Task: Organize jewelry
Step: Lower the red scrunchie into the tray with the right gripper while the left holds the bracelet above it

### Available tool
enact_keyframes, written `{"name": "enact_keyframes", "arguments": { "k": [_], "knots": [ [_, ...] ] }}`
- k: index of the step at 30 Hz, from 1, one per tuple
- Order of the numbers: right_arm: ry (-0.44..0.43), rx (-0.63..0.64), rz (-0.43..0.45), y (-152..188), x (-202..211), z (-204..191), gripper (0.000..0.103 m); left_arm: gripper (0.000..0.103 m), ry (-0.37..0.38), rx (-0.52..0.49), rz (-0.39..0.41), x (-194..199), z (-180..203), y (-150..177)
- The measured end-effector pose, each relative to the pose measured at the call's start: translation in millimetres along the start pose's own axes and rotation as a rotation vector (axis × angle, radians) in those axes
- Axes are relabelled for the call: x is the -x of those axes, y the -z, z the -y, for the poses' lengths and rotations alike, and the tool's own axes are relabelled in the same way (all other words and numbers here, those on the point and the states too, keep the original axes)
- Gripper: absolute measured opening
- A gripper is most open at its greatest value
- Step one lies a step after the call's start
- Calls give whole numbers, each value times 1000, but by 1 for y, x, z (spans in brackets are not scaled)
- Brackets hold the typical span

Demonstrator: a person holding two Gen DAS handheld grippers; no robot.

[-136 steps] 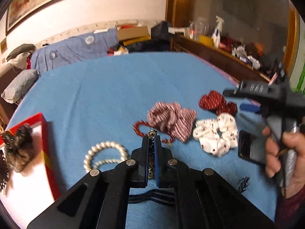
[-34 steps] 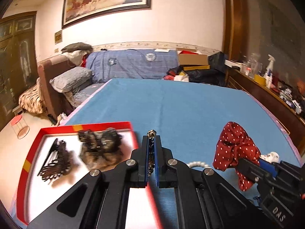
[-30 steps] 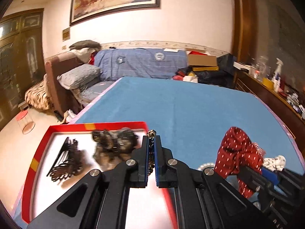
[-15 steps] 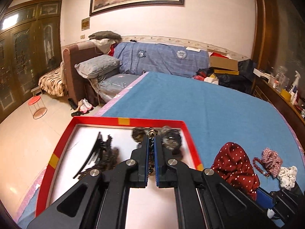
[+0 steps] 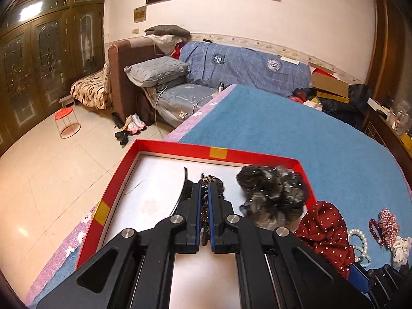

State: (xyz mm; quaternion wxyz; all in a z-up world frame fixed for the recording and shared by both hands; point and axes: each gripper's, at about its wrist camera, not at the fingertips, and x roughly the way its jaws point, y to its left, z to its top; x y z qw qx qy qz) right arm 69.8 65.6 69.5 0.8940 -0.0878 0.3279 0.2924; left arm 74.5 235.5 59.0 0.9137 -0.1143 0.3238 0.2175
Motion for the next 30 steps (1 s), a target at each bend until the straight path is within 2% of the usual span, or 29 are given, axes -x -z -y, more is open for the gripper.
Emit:
{"name": "enact_keyframes", "arguments": {
  "k": [9,30],
  "knots": [
    [46,64,-13,6,-8,-18,22,5,-20,-6,-25,-8,-2,2],
    [57,88,-35,5,-21,-23,23,5,-23,-11,-40,-15,0,4]
  ]
}}
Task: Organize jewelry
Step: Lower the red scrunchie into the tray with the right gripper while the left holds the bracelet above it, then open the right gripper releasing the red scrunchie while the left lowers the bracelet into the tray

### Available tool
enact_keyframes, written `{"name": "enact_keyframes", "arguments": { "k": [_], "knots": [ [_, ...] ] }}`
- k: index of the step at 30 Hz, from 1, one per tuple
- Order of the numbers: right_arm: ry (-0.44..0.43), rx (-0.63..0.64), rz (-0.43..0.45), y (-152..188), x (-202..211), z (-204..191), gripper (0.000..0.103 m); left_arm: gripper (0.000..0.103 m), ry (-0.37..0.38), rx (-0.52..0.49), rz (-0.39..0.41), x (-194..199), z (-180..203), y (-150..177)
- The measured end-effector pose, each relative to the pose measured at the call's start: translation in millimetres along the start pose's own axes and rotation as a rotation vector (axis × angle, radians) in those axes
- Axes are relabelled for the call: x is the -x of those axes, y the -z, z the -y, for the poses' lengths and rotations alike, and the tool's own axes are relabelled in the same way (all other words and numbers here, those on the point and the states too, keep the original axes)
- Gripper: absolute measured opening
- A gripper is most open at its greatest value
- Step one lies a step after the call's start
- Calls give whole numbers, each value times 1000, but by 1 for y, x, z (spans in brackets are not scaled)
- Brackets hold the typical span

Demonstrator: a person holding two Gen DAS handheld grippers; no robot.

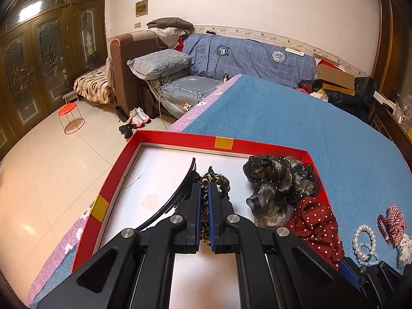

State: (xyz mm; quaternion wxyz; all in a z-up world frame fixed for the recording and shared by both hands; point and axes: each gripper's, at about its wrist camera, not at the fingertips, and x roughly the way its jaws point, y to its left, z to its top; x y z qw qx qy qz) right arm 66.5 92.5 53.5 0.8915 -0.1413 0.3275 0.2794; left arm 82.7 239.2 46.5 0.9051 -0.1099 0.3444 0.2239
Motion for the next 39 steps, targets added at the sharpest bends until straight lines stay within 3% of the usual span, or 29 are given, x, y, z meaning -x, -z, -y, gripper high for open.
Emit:
{"name": "enact_keyframes", "arguments": {
  "k": [20,33,39],
  "knots": [
    [-9,-37,-46,-4,-19,7,24,5,-1,3,1,-2,-1,2],
    [-12,-21,-39,-4,-16,7,34,6,7,11,0,-3,0,3],
    [-6,-15,-26,-4,-11,6,42,13,17,18,1,-3,0,4]
  ]
}}
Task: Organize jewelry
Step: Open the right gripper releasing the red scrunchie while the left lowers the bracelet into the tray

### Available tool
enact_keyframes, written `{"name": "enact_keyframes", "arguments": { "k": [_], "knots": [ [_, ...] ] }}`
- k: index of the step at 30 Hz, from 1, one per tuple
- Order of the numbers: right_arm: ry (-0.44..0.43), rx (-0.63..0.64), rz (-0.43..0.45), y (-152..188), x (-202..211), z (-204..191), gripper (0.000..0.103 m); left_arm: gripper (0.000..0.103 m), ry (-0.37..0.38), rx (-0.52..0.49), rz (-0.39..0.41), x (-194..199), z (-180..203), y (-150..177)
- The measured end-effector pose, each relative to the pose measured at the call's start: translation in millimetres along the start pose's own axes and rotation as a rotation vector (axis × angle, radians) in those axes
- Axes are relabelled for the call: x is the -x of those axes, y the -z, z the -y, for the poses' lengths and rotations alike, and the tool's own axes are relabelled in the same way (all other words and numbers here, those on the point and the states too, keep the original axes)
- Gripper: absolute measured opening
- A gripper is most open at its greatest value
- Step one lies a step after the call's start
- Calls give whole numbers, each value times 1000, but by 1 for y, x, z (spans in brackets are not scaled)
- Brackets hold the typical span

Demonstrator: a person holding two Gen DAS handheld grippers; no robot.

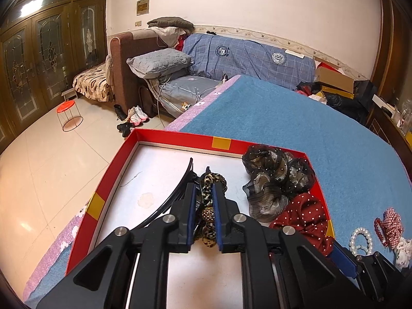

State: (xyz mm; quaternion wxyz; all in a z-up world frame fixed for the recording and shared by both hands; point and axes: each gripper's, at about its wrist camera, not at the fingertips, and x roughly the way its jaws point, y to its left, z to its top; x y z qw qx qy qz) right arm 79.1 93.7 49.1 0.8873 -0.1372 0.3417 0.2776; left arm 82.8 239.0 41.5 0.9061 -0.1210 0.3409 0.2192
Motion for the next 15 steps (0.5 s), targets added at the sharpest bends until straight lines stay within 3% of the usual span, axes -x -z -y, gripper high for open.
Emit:
{"name": "enact_keyframes", "arguments": {
  "k": [15],
  "knots": [
    [-1,-20,56,-4,19,8,55,32,10,10,59,14,7,0]
  ]
}}
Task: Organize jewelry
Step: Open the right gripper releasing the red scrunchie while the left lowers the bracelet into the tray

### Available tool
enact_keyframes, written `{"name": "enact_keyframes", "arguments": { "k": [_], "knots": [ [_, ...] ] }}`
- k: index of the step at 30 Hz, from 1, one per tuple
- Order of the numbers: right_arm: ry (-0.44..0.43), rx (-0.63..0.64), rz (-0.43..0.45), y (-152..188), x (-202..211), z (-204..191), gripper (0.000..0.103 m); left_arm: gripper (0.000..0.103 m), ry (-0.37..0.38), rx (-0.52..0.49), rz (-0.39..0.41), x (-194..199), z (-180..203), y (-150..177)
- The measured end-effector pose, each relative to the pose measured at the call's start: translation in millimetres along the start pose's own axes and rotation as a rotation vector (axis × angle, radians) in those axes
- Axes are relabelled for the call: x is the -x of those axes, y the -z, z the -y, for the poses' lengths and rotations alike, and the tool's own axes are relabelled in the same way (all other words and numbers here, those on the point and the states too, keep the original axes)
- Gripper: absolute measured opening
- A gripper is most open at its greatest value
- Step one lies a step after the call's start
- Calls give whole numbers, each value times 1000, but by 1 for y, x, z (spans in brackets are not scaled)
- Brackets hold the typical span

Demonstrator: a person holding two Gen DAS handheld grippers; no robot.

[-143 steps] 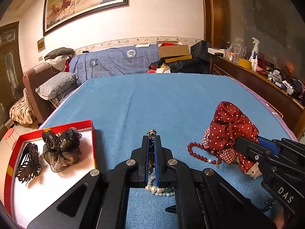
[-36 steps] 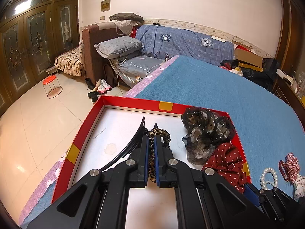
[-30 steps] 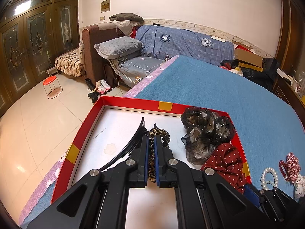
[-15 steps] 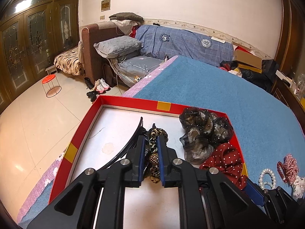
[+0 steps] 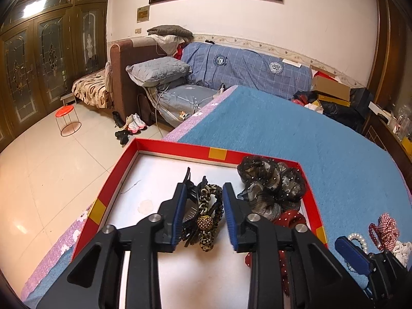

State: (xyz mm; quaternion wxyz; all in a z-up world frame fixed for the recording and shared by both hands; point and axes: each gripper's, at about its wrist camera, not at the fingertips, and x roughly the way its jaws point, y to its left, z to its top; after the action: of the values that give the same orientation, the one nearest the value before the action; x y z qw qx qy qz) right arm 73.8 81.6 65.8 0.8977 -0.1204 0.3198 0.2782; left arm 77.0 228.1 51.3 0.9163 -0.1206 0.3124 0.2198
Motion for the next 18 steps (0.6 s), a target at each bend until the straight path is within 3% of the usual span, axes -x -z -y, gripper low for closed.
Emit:
{"name": "enact_keyframes", "arguments": {
  "k": [6,14,18],
  "knots": [
    [11,-15,28,-1,9,6,61,45,-2,-6,37,8,4,-1],
    [22,-56,59,-4,20,16,68,83,-10,8,108,23,5,-3],
    [28,-77,74,-6,25,24,72,86,-10,12,125,27,6,-3]
  ]
}}
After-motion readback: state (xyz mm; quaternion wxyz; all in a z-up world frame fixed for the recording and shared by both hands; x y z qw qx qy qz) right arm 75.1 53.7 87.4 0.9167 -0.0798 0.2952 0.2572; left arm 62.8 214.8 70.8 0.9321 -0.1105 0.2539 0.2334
